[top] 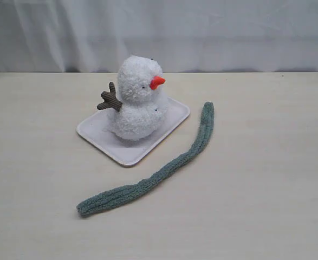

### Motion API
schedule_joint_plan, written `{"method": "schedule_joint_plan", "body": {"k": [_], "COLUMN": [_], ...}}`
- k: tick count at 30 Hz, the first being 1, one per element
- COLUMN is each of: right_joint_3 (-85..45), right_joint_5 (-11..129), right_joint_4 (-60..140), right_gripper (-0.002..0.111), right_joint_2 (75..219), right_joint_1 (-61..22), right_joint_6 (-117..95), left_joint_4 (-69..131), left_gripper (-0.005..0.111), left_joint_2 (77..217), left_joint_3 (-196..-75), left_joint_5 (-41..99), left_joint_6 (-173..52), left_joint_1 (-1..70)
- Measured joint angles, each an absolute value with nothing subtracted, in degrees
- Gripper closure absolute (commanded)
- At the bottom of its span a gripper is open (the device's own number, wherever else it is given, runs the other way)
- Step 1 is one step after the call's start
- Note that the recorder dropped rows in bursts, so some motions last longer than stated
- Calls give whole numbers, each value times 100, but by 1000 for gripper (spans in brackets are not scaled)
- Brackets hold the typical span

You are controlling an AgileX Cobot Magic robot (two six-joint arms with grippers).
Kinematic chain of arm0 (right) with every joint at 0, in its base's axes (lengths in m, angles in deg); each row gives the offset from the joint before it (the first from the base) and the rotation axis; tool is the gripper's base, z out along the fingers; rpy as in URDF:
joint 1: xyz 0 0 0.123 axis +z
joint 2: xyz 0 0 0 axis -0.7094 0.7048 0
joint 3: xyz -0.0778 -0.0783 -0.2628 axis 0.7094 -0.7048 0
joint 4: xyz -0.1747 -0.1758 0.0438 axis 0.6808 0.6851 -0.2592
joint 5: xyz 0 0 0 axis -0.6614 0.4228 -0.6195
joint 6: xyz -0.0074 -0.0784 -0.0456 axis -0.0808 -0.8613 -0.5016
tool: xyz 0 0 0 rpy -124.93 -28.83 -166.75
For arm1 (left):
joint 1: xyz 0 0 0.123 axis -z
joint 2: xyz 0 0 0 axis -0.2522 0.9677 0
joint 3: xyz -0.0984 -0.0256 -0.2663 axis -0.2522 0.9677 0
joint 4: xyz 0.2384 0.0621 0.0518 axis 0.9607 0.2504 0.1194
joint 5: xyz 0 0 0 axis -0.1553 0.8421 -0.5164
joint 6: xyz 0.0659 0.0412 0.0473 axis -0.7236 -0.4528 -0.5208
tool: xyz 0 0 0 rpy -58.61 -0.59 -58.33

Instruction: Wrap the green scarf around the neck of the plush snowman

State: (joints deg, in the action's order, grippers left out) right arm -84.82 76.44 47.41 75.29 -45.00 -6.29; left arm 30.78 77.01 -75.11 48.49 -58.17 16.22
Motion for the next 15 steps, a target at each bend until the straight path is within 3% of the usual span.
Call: {"method": "schedule_joint_plan", "body": {"k": [9, 15], "right_joint_3": [-8486, -8445], "right_joint_5": [4578, 2613], "right_joint_4": [4886, 4740], "right_gripper": [104, 104], "right_joint_2": [7529, 7529], "right_joint_1": [-4500, -4500], "right_joint_6": [-561, 1608], "left_joint_4": [3078, 3078], "left_gripper": [107, 107], "left_joint_2": [7701, 7701], "left_joint_3": [-7511, -7511], "left_joint_5": [4849, 4849], "left_joint_6": [-5817, -5817], "left_joint_1": [1622, 1622]}}
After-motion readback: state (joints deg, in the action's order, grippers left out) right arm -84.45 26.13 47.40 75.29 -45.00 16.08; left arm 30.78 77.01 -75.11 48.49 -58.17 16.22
